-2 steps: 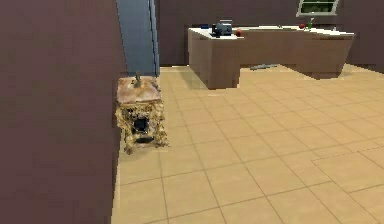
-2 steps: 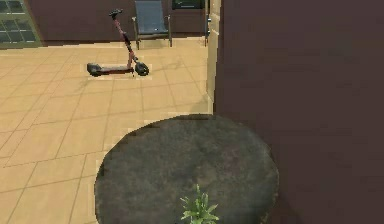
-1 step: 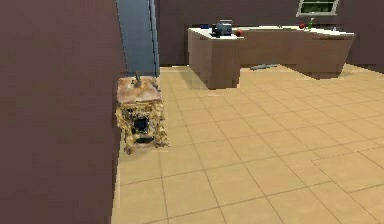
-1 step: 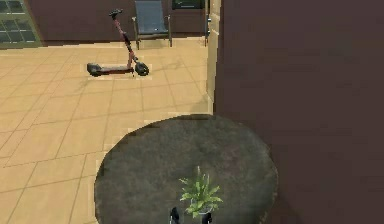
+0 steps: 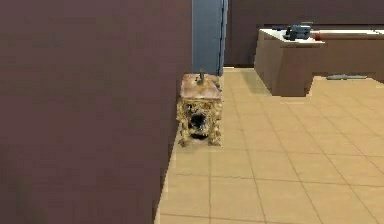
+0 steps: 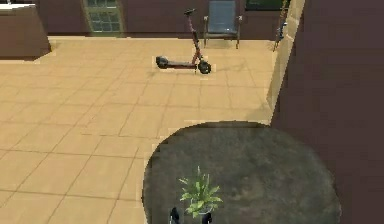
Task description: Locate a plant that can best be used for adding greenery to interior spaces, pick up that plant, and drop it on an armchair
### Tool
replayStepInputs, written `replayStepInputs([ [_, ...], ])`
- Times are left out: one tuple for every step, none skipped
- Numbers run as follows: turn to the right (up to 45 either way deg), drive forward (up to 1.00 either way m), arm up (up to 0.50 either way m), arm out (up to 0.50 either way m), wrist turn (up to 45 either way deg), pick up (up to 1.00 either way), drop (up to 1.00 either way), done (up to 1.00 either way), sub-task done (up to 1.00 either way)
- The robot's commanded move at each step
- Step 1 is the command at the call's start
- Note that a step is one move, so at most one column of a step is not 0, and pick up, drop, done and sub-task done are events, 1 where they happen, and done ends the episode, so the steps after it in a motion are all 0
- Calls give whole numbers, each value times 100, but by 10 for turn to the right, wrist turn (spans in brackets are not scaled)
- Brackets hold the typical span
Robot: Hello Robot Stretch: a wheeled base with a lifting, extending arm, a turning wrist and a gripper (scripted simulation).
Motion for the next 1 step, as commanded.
replayStepInputs([
  [0,30,0,0,0,0,0,0,0],
])
